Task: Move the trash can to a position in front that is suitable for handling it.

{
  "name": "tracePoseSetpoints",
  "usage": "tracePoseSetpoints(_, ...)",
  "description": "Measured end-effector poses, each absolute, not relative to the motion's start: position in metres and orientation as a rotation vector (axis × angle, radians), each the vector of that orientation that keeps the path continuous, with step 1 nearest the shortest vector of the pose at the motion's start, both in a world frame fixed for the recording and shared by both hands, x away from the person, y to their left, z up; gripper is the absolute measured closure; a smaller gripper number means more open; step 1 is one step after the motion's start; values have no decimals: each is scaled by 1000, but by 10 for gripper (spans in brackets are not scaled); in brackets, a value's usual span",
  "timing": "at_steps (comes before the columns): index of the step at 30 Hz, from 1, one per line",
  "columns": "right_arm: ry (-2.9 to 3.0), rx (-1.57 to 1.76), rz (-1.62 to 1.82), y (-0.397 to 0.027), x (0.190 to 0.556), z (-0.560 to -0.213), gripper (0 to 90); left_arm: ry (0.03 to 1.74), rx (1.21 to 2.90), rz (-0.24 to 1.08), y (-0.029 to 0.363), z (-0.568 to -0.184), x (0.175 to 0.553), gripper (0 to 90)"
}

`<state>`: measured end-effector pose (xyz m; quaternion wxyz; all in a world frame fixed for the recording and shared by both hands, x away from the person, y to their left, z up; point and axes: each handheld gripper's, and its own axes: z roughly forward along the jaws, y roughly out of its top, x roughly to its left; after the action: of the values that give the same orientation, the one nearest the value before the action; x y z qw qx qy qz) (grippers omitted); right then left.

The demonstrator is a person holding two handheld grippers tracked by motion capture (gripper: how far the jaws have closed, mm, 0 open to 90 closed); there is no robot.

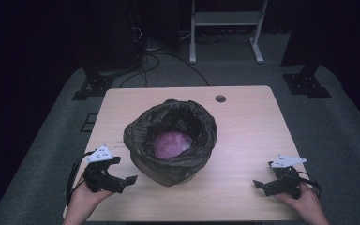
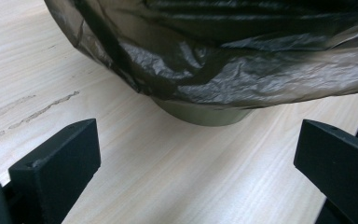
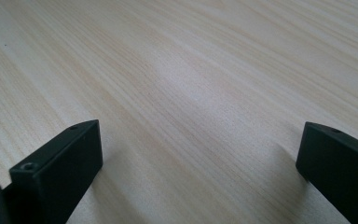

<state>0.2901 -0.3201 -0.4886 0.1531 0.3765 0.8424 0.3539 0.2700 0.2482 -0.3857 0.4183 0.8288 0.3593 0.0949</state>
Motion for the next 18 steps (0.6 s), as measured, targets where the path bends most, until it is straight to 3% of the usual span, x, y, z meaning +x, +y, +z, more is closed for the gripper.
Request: tracePoseSetpoints(18,2416,1080,1015,-320,290,-489,0,876,2065,245,246,-338,281,0)
